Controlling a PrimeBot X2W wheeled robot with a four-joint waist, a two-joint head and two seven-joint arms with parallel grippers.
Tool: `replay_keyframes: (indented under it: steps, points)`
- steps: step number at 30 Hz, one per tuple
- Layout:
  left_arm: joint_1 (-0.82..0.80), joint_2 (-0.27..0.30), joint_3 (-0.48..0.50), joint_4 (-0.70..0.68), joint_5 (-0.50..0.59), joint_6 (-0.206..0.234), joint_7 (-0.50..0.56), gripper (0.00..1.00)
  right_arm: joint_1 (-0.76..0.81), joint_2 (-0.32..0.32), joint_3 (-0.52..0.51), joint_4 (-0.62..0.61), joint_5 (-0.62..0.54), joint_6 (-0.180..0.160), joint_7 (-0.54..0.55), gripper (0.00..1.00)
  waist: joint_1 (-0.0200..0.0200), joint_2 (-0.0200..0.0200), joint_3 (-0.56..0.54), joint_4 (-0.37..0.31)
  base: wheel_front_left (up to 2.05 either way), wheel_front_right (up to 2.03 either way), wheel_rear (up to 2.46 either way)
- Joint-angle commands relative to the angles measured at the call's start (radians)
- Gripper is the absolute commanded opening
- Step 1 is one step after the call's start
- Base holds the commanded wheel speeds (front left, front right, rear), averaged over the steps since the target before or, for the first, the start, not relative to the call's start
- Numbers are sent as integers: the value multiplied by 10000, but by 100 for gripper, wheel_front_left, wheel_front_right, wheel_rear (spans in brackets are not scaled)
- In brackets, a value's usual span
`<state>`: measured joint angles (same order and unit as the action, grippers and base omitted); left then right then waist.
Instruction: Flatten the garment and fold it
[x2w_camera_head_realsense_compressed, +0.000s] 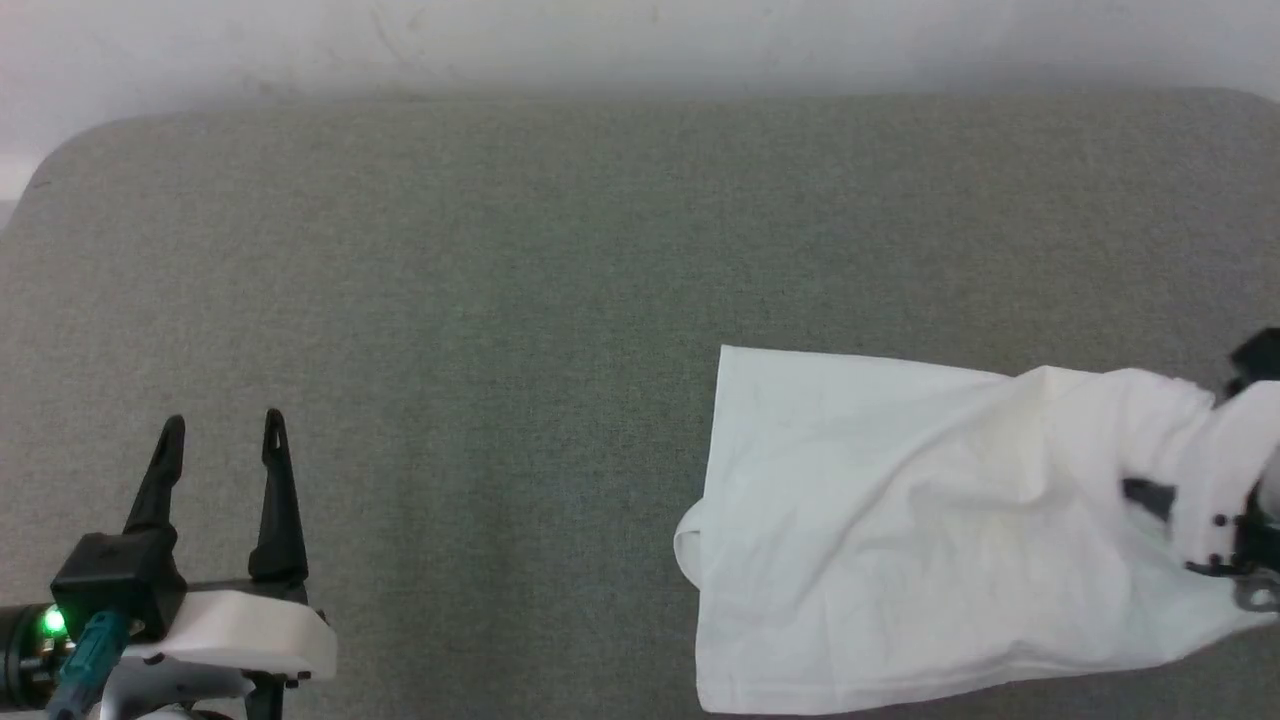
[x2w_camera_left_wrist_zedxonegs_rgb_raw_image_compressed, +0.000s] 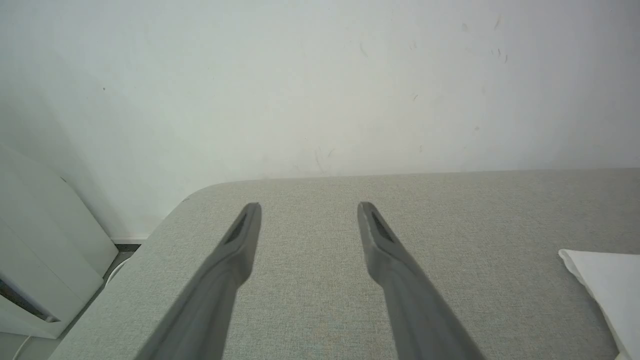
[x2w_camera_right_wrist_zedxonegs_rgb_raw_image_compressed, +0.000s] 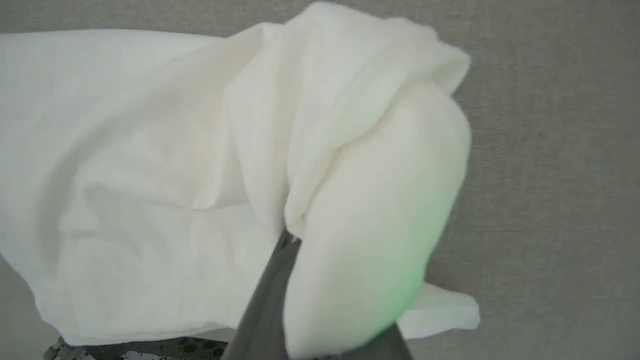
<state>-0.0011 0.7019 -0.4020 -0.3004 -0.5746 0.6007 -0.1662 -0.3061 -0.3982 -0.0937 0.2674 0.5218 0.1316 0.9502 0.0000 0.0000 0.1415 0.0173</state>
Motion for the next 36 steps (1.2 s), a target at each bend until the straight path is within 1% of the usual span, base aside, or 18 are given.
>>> replay_keyframes:
  steps: [1,6,10,12,15,17,22,26,27,28,29,30,31,32,36]
  points:
    - [59,39,-12,-2,2,27,35,100,51,317,25,-250,108,-9,397,0,0,0,-9,4,0,0,0]
    - [-53,-22,-129,125,-26,-93,60,100,235,1738,173,-1386,706,-9,2265,0,0,0,-171,127,0,0,0]
    - [-111,-100,-214,246,-49,-161,46,100,327,2875,216,-2036,841,-9,2851,0,0,0,-303,226,0,0,0]
    - [-156,-139,-262,290,-48,-193,42,100,344,3232,220,-2132,837,-9,2835,0,0,0,-350,284,0,0,0]
    - [-232,-186,-306,338,-46,-232,22,100,340,3452,222,-2020,794,-9,2348,0,0,0,-385,357,0,0,0]
    - [-291,-211,-336,372,-43,-263,17,100,300,3470,509,-1708,1075,-9,1720,0,0,0,-382,409,0,0,0]
    - [-454,-275,-435,413,-22,-341,28,100,-38,3476,1633,-517,1897,-9,250,0,0,0,-273,517,0,0,0]
    - [-591,-338,-502,448,2,-397,6,100,-512,3477,2436,422,2098,-9,-801,0,0,0,-87,595,0,0,0]
    - [-620,-359,-514,459,4,-407,-5,100,-647,3477,2632,643,2179,-9,-1038,7,0,0,-24,611,0,0,0]
    - [-650,-383,-524,473,7,-415,-23,100,-787,3478,2802,857,2278,-9,-1313,18,0,0,27,627,0,0,0]
    - [-680,-411,-540,495,11,-426,-40,100,-906,3478,2972,1100,2430,-9,-1532,31,0,0,68,650,0,0,0]
    - [-706,-437,-558,520,12,-439,-54,100,-1029,3478,3166,1348,2469,-9,-1707,37,0,0,113,669,0,0,0]
    - [-733,-462,-572,540,11,-453,-69,100,-1175,3478,3399,1524,2395,-9,-1887,60,0,0,169,688,0,0,0]
    - [-762,-485,-586,562,14,-467,-85,100,-1298,3478,3560,1659,2358,-9,-2120,100,0,0,213,708,0,0,0]
    - [-845,-564,-604,671,7,-502,-159,100,-1662,3478,4128,2021,2391,-9,-2817,100,0,0,331,745,0,0,0]
